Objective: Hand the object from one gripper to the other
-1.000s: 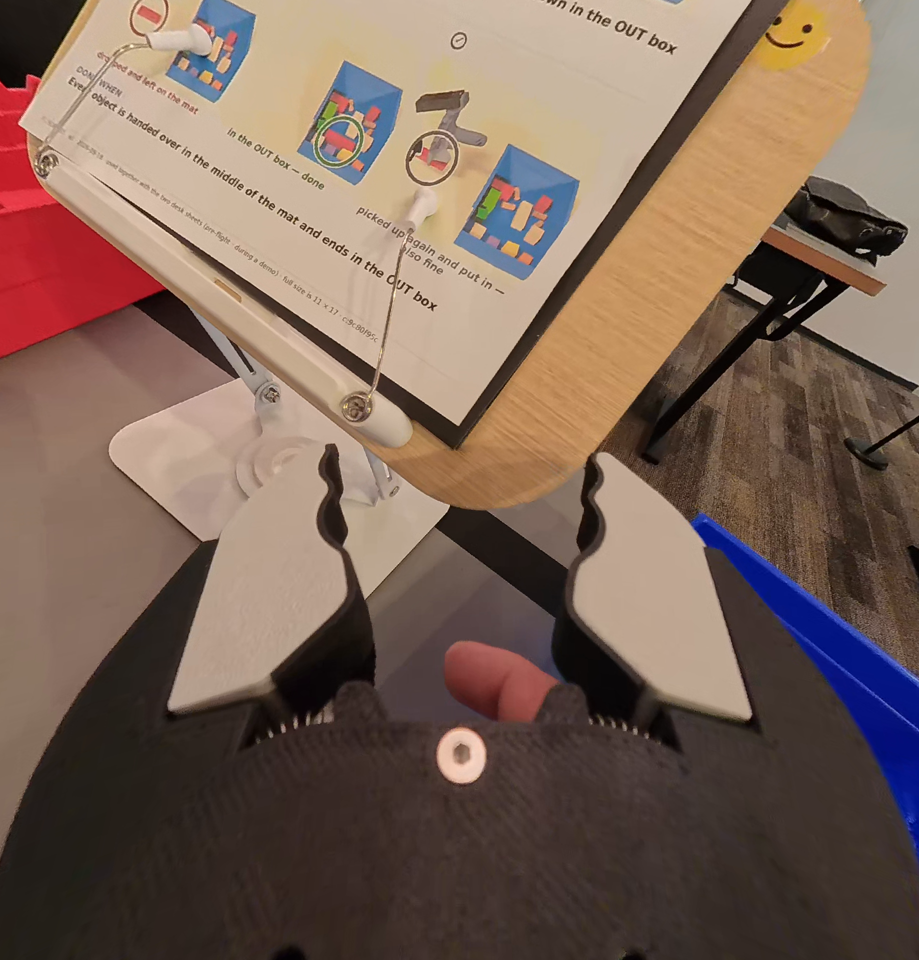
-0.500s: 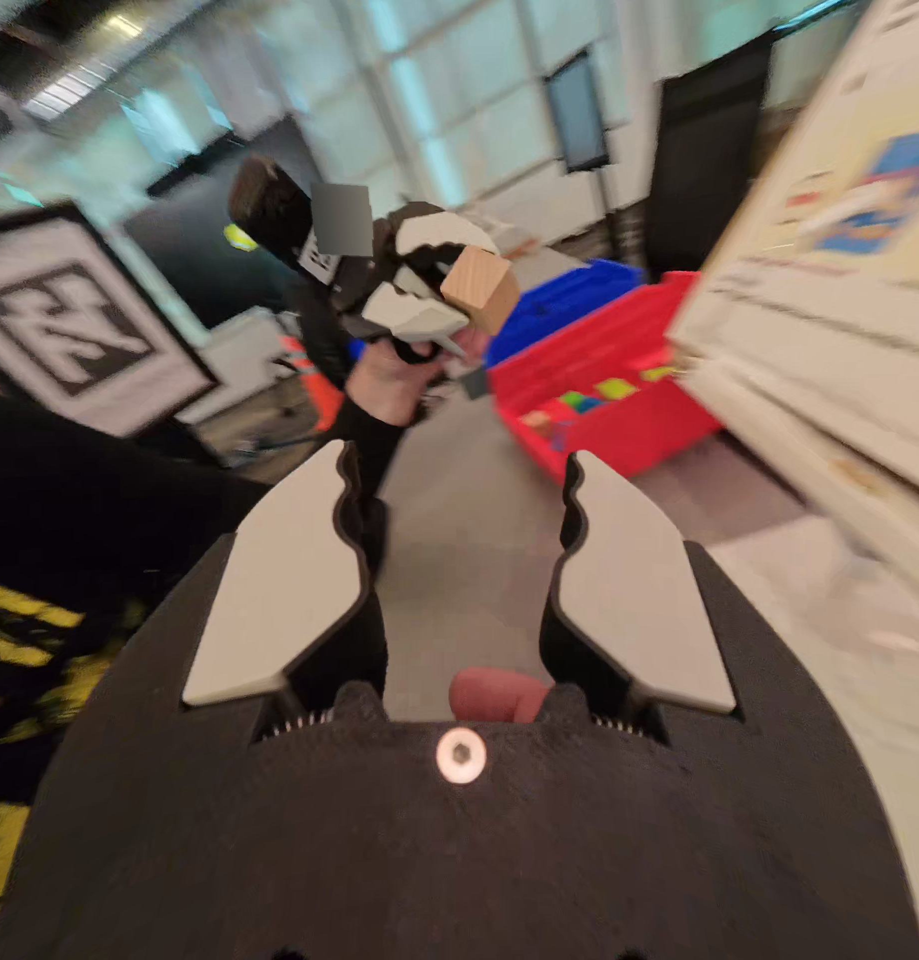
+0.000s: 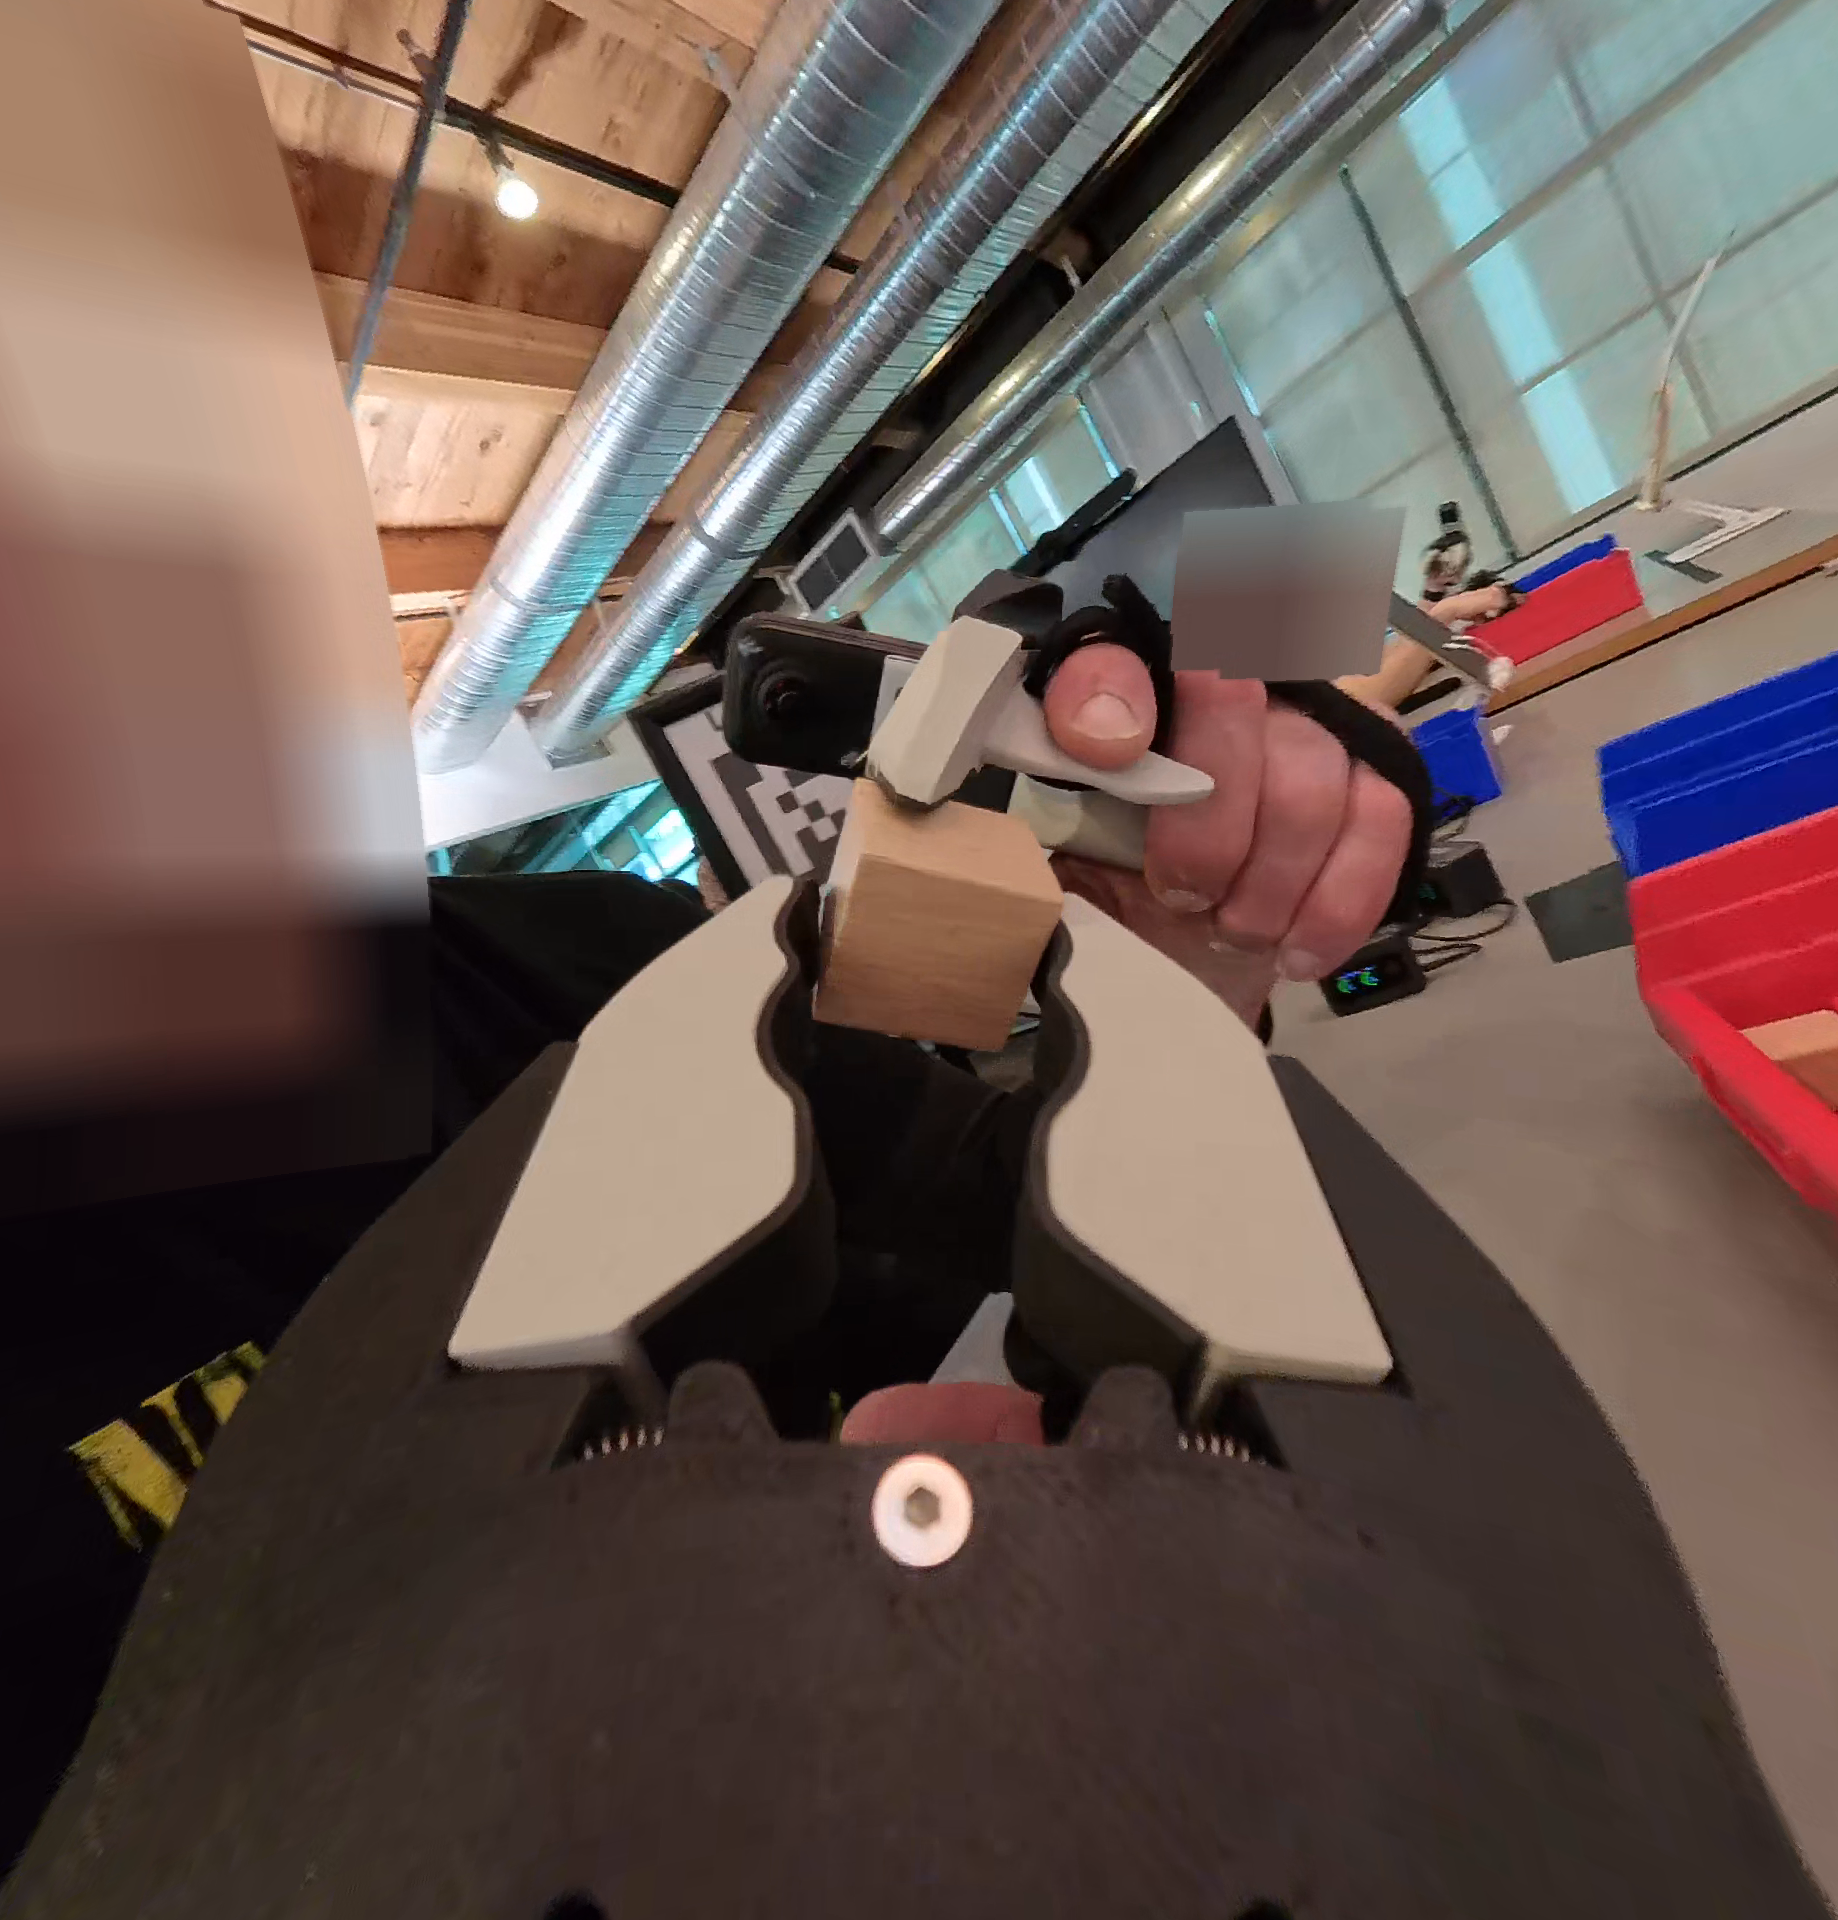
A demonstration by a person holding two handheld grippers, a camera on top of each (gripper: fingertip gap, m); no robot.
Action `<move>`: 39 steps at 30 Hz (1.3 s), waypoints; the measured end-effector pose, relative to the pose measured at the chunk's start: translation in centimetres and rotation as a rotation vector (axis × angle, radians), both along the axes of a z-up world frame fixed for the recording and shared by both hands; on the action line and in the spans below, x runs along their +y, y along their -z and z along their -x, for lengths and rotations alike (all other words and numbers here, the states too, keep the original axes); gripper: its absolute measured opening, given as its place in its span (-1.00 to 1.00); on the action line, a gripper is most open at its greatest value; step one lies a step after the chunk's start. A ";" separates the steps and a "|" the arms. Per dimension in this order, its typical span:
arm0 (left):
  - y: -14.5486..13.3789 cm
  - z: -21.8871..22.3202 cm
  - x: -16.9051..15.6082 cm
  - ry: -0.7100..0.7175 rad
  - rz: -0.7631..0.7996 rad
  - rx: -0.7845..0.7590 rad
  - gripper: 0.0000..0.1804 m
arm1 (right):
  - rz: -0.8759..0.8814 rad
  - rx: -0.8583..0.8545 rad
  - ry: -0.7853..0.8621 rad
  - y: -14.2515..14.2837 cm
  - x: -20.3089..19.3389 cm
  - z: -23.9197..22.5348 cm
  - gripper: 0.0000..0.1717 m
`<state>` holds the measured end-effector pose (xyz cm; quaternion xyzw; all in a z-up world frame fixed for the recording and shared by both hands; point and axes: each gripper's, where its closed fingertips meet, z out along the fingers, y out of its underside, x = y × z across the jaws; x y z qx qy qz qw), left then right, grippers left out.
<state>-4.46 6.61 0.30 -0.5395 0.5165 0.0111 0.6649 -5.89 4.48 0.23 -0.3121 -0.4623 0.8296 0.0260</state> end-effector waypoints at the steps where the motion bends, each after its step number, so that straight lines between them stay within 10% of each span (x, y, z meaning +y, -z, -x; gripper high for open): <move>1: 0.0 0.2 0.1 -0.009 0.000 0.001 -0.63 | -0.017 -0.007 0.022 0.0 0.1 0.1 -0.57; 9: -1.9 2.0 1.2 -0.110 -0.001 -0.140 -0.32 | -0.176 -0.049 0.253 -0.7 4.1 -1.7 -0.59; 18: 3.0 18.4 4.9 -0.688 0.260 -0.144 -0.41 | -0.516 -0.777 1.306 11.0 29.5 -17.1 -0.59; 25: 12.4 30.4 3.8 -1.097 0.648 -0.214 -0.33 | -0.548 -1.128 1.407 17.8 33.6 -22.9 -0.36; 33: 20.0 32.8 1.8 -1.233 0.981 -0.161 -0.25 | -0.586 -1.084 1.445 16.2 33.6 -22.0 -0.23; 39: 22.9 34.2 4.5 -1.220 0.927 -0.014 -0.24 | -0.625 -1.025 1.414 15.3 32.9 -20.3 -0.24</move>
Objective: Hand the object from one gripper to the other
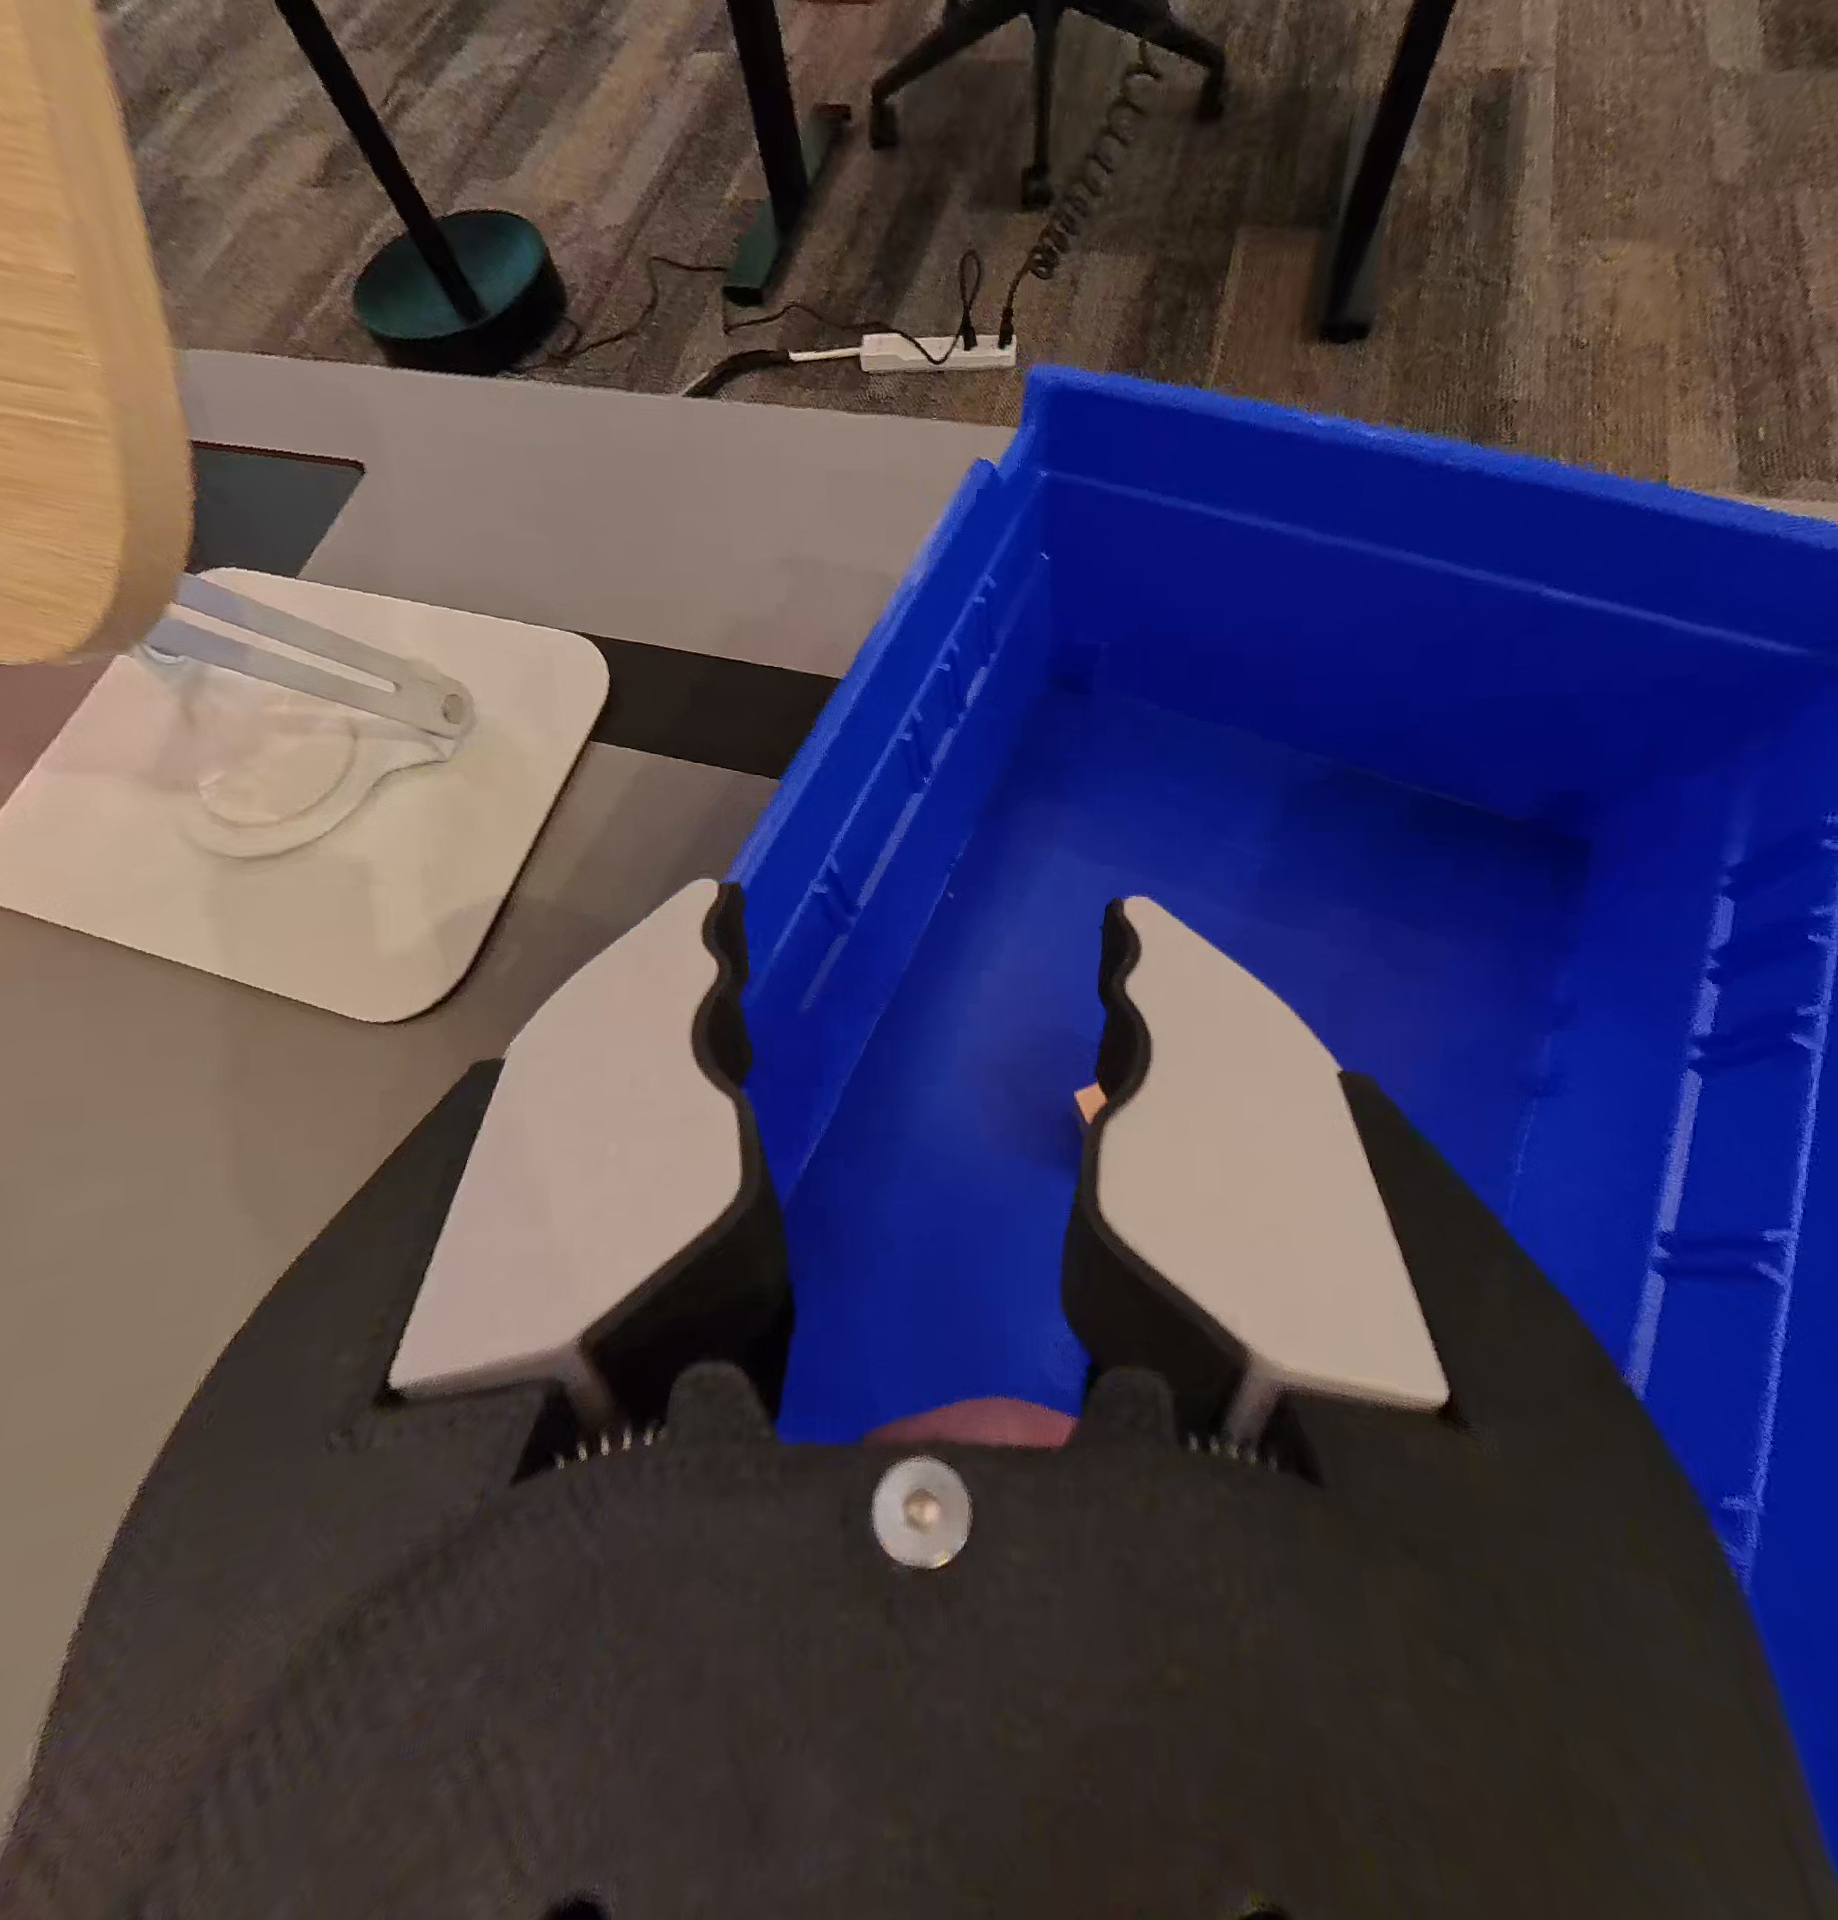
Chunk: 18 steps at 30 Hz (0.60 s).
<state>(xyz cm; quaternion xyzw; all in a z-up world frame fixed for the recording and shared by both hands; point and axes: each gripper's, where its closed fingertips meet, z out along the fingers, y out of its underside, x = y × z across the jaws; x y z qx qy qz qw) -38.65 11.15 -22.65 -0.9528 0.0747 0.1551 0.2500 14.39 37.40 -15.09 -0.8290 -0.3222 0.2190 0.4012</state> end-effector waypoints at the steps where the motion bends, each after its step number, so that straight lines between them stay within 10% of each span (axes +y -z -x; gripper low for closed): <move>1: 0.2 0.6 0.3 0.016 0.006 0.040 -0.21 | -0.009 0.010 -0.008 -0.3 -0.1 0.3 -0.25; 10: 3.1 0.4 1.8 0.201 0.097 0.024 -0.43 | -0.037 0.016 -0.056 -1.1 -0.8 1.8 -0.28; 18: 0.3 0.7 2.1 0.178 -0.046 0.004 -0.62 | -0.069 0.078 -0.133 -3.3 -2.4 3.8 -0.31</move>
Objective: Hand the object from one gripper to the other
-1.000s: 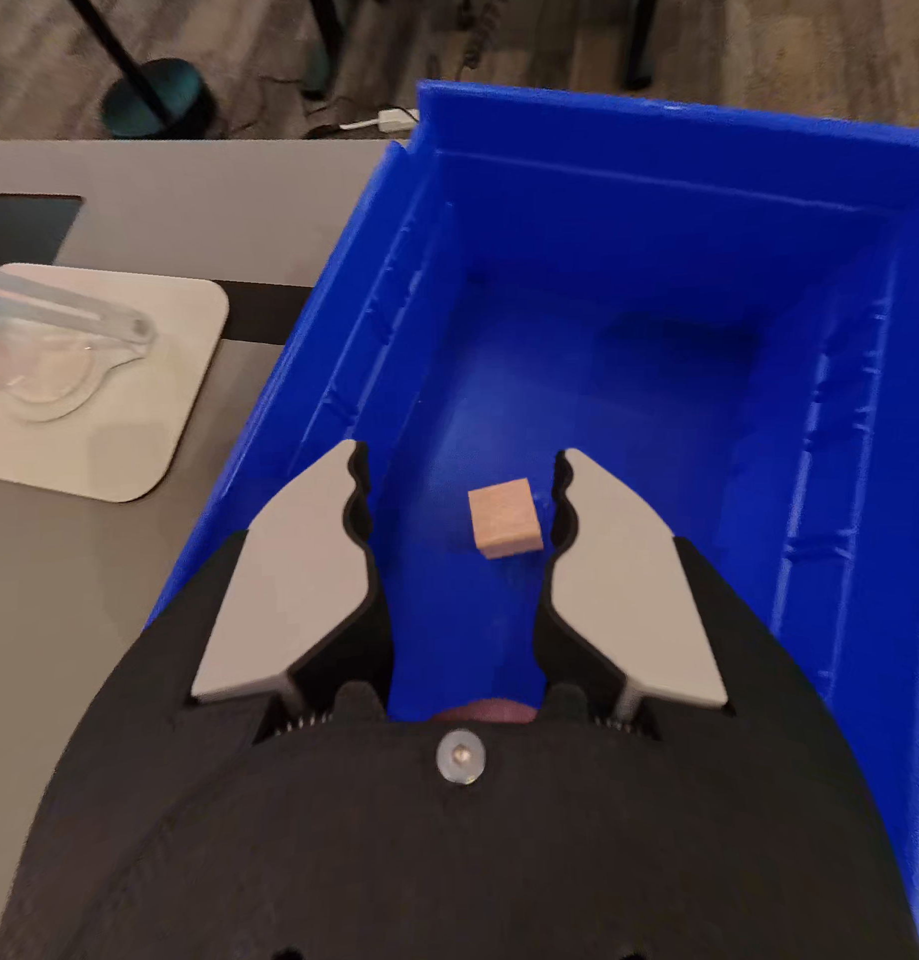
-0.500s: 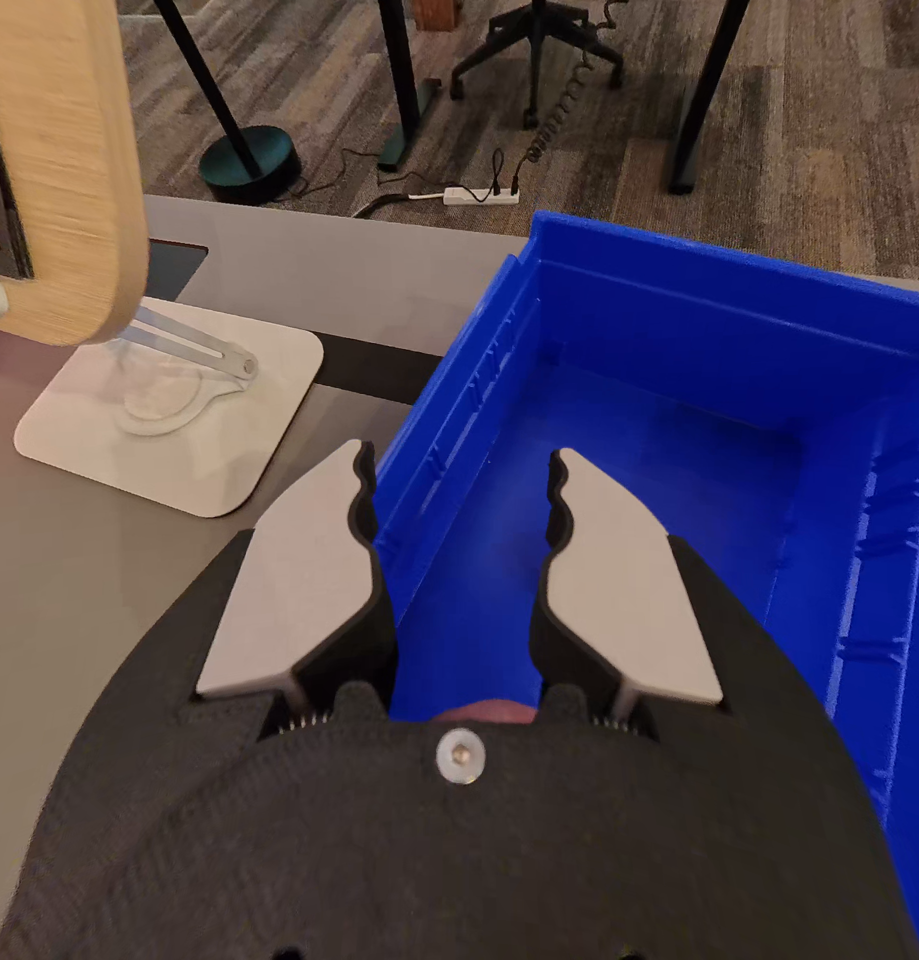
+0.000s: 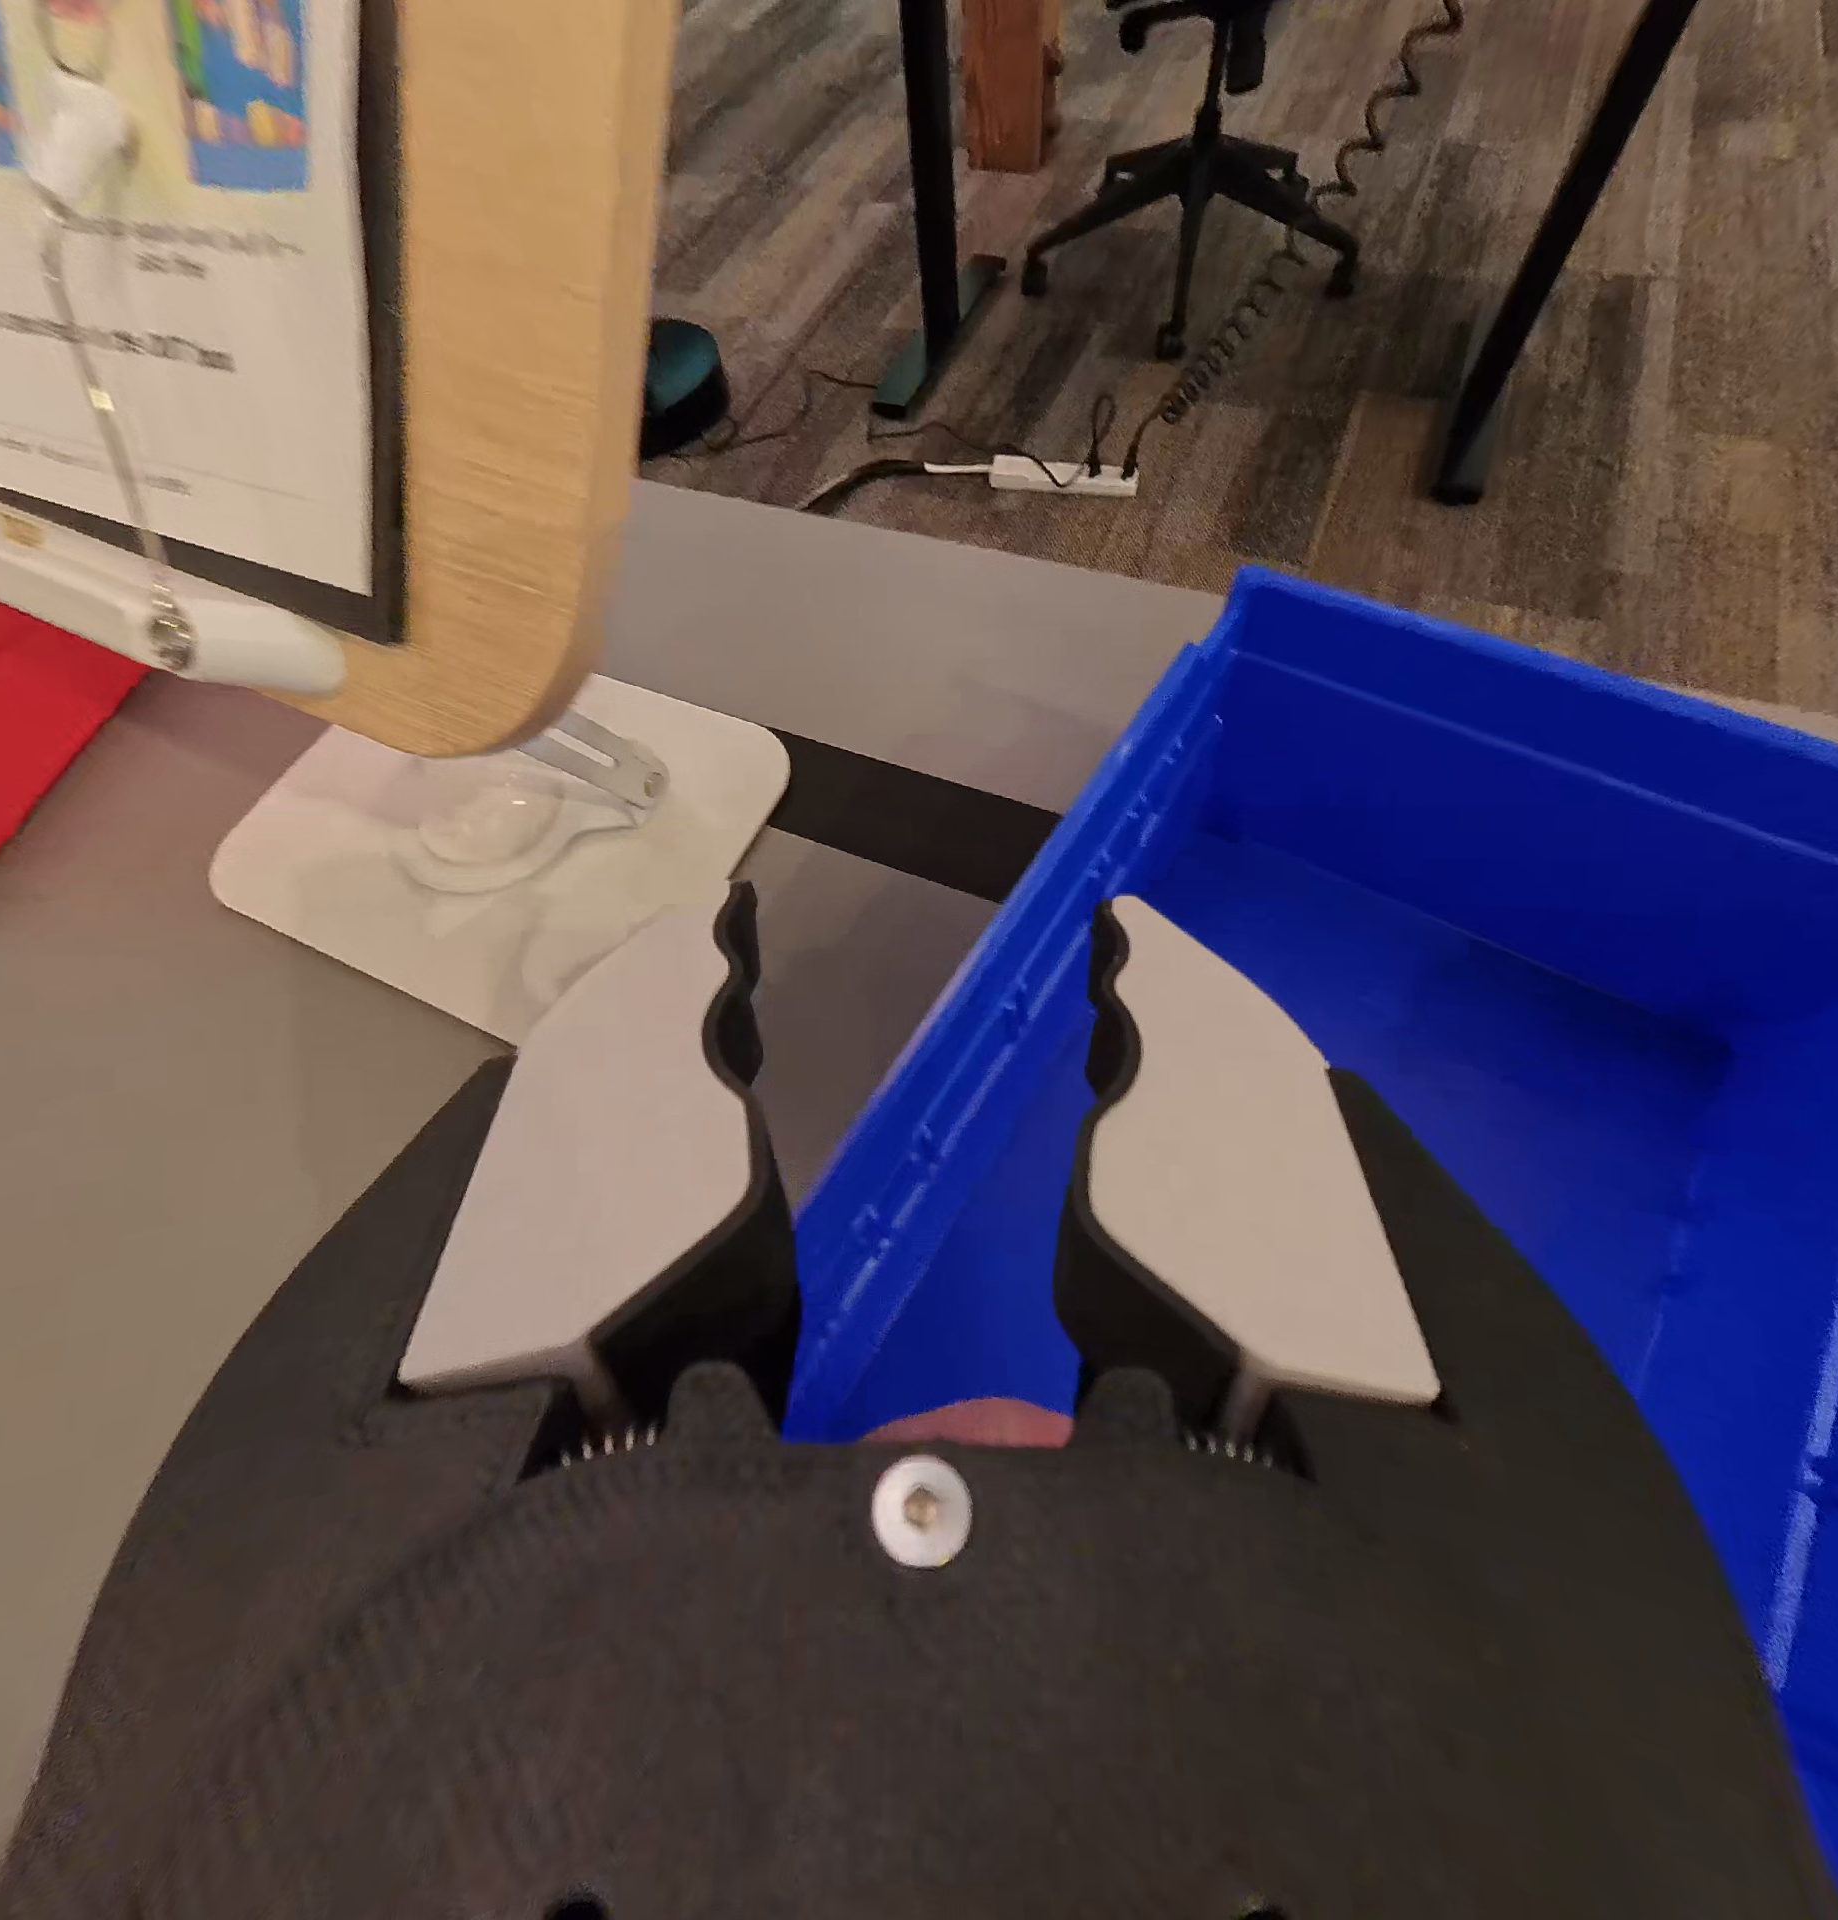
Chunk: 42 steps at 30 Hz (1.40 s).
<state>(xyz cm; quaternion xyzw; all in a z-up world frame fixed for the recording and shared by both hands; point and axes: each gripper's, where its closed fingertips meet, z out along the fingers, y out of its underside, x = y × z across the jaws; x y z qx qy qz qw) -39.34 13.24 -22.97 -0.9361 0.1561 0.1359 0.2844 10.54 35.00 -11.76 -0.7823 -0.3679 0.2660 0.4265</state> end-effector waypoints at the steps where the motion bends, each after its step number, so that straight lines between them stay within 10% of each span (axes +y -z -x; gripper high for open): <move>1: -1.2 -0.2 0.2 -0.002 -0.048 -0.017 -0.61 | -0.006 0.020 -0.018 -0.6 -0.4 0.4 -0.31; 9: -13.2 -4.0 0.2 0.136 -0.483 -0.075 -0.62 | -0.109 0.265 -0.184 -7.7 -4.7 3.3 -0.36; 17: -26.2 -23.4 -2.9 0.729 -0.936 -0.106 -0.63 | 0.132 0.603 -0.804 -14.4 -19.6 11.4 -0.22; 24: -26.5 -35.0 -5.0 1.001 -1.017 -0.117 -0.63 | 0.439 0.753 -1.122 -14.6 -27.2 15.4 -0.14; 34: -26.1 -35.9 -5.2 1.042 -1.029 -0.099 -0.63 | 0.501 0.828 -1.204 -15.3 -28.7 15.4 -0.59; 42: -27.8 -30.8 -4.1 0.846 -1.037 -0.065 -0.41 | 0.158 0.668 -0.767 -14.4 -17.6 10.4 -0.61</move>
